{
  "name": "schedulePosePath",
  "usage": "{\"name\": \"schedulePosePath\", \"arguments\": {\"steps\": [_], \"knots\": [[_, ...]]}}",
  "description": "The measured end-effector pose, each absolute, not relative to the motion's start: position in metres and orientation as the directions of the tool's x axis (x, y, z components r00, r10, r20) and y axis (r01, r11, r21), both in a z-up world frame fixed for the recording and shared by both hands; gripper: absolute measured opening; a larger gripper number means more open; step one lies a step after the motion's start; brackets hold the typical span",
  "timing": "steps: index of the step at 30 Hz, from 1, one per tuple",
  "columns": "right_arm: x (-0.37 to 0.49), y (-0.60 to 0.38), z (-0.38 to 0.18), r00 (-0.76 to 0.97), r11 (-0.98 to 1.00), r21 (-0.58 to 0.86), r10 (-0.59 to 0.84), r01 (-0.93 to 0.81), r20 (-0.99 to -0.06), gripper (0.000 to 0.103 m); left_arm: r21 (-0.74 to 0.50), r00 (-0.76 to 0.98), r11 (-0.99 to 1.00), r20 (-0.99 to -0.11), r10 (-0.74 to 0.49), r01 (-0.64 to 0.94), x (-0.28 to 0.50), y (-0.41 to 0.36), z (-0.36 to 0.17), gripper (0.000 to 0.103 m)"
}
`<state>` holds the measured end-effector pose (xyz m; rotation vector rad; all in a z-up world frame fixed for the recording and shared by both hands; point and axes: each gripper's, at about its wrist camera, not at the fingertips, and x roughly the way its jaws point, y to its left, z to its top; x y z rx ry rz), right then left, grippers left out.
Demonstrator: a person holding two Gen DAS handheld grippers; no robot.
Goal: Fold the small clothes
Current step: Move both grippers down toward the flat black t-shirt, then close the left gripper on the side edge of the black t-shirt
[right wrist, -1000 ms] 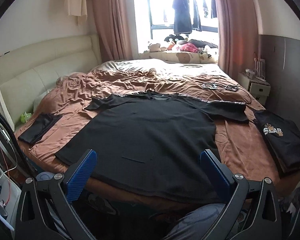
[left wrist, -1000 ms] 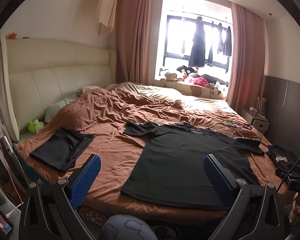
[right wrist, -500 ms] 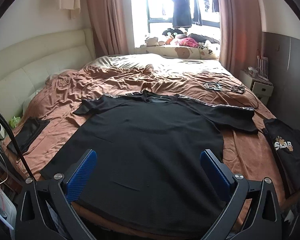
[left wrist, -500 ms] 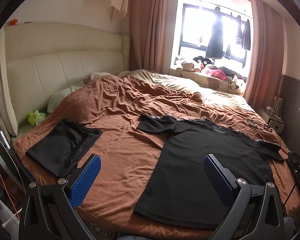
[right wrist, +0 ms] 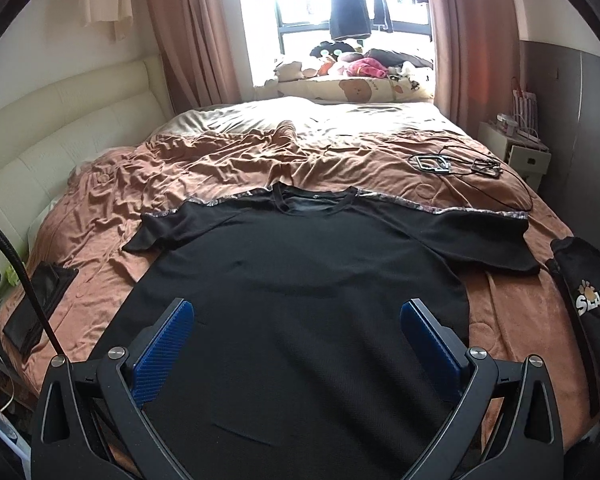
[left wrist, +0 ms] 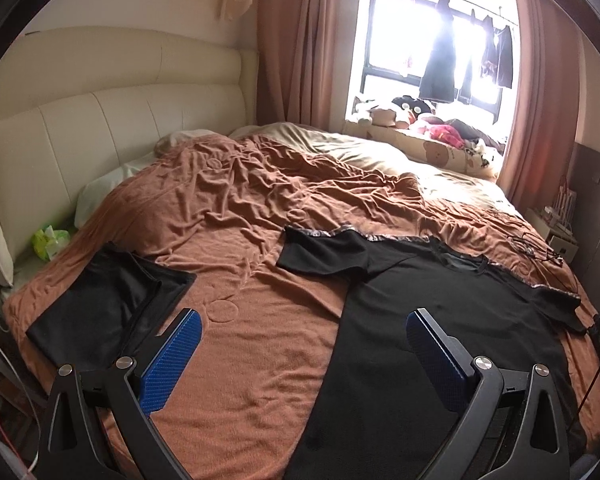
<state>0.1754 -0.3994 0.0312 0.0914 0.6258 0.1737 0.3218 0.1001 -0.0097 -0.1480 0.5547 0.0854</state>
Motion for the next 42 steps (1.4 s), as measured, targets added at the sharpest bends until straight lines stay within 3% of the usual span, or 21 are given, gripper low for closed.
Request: {"name": "schedulePosePath", "arguments": {"steps": [5, 9, 14, 25, 34, 38, 42], "knots": [[0.211, -0.396, 0.028, 0.79, 0.978, 0.131, 0.207, -0.161, -0.577, 0.103, -0.148, 0.828, 0.984, -0.561, -0.002, -0.098, 0.373, 0.109, -0.017, 0.102], [0.237, -0.391, 0.022, 0.782, 0.978, 0.115, 0.21, -0.176, -0.588, 0.103, -0.177, 0.801, 0.979, -0.598, -0.027, -0.099, 0.417, 0.119, -0.027, 0.09], [0.277, -0.388, 0.015, 0.784, 0.977, 0.13, 0.215, -0.171, -0.582, 0.103, -0.164, 0.767, 0.982, -0.641, -0.032, -0.096, 0.469, 0.127, -0.04, 0.083], [0.351, -0.367, -0.016, 0.774, 0.968, 0.137, 0.25, -0.209, -0.582, 0.103, -0.179, 0.684, 0.977, -0.728, -0.053, -0.114, 0.564, 0.148, -0.084, 0.078], [0.398, -0.343, -0.038, 0.727, 0.959, 0.125, 0.274, -0.253, -0.63, 0.102, -0.22, 0.584, 0.963, -0.807, -0.089, -0.157, 0.629, 0.172, -0.141, 0.061], [0.418, -0.329, -0.041, 0.699, 0.952, 0.124, 0.289, -0.278, -0.654, 0.093, -0.203, 0.557, 0.964, -0.827, -0.073, -0.174, 0.648, 0.179, -0.156, 0.058], [0.445, -0.319, -0.05, 0.654, 0.946, 0.159, 0.312, -0.283, -0.689, 0.076, -0.204, 0.526, 0.959, -0.847, -0.073, -0.195, 0.665, 0.186, -0.17, 0.057]]}}
